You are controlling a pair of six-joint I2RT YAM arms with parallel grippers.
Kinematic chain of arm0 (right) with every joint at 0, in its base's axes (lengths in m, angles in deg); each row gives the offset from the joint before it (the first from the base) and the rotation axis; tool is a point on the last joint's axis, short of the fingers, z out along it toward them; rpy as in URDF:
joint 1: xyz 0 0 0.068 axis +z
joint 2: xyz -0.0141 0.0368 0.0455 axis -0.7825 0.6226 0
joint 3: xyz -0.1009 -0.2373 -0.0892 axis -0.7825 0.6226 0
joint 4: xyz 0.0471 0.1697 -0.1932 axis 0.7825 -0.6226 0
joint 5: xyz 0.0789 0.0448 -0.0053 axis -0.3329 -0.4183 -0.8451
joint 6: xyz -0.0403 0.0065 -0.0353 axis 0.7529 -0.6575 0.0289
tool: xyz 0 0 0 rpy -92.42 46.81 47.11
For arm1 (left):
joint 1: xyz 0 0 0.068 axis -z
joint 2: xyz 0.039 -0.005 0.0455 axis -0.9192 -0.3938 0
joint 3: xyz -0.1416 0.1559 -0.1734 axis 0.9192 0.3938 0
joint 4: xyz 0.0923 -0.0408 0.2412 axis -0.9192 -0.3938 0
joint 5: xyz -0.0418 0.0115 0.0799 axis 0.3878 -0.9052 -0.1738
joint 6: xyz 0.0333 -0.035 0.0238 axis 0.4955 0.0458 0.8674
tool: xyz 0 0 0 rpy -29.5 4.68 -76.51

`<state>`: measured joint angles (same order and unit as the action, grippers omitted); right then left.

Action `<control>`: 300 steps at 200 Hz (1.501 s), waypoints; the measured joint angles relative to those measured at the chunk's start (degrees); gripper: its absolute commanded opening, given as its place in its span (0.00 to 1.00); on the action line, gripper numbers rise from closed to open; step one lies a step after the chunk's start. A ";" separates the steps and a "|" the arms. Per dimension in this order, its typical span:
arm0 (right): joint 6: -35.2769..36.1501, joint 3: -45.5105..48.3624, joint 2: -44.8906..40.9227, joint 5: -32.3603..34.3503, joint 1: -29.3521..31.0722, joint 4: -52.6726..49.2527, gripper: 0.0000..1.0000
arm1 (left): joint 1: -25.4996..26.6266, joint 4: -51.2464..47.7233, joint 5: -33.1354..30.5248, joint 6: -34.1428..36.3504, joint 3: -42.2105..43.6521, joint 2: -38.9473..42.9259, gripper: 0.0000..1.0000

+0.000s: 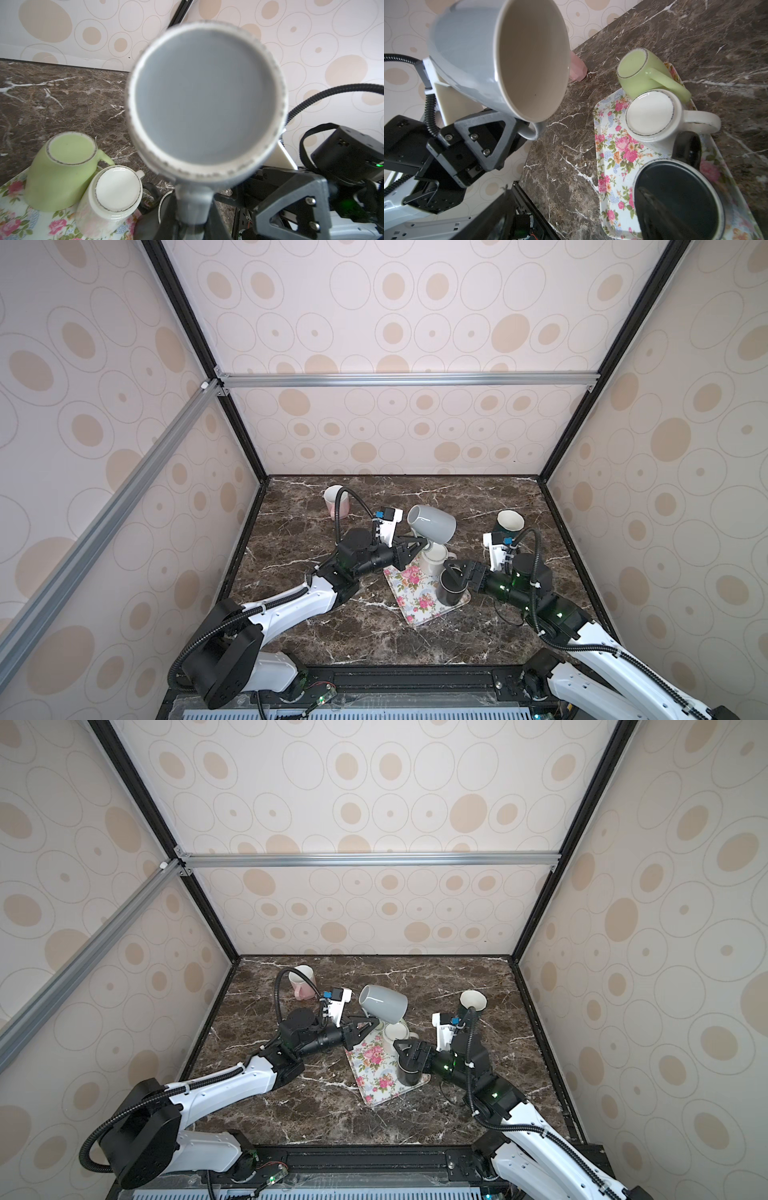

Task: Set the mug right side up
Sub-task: 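Hold the grey mug up while the right gripper reaches to its base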

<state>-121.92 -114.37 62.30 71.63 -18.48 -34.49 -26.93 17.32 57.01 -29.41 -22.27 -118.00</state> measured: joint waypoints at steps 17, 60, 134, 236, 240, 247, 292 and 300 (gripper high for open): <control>0.48 0.00 1.01 -0.39 0.00 0.98 0.84 | -0.02 2.01 0.83 -1.51 0.59 -0.48 0.00; 0.87 -0.02 1.73 -1.46 0.00 4.20 0.76 | -0.02 5.31 3.23 -5.51 0.63 -3.67 0.00; 1.90 -0.85 2.91 -2.05 0.00 7.80 0.66 | -0.02 10.10 6.03 -11.02 0.61 -6.36 0.00; 1.29 -0.98 7.41 -4.37 0.00 13.16 0.52 | 0.15 15.91 8.68 -16.09 0.63 -7.28 0.00; 1.29 -0.98 7.65 -4.44 0.00 13.33 0.52 | 0.15 15.98 8.70 -16.20 0.63 -7.28 0.00; 1.29 -1.09 8.04 -4.55 0.00 13.46 0.52 | 0.15 16.11 8.74 -16.41 0.63 -7.30 0.00; 1.29 -1.92 9.66 -5.66 0.00 15.47 0.52 | 0.39 17.64 9.29 -17.20 0.79 -8.28 0.00; 1.29 -2.01 9.73 -5.66 0.00 15.87 0.52 | 0.44 17.70 9.40 -17.31 0.85 -8.57 0.00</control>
<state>-120.63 -116.38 72.03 65.97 -18.48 -18.62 -26.49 35.02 66.41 -46.72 -21.42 -126.56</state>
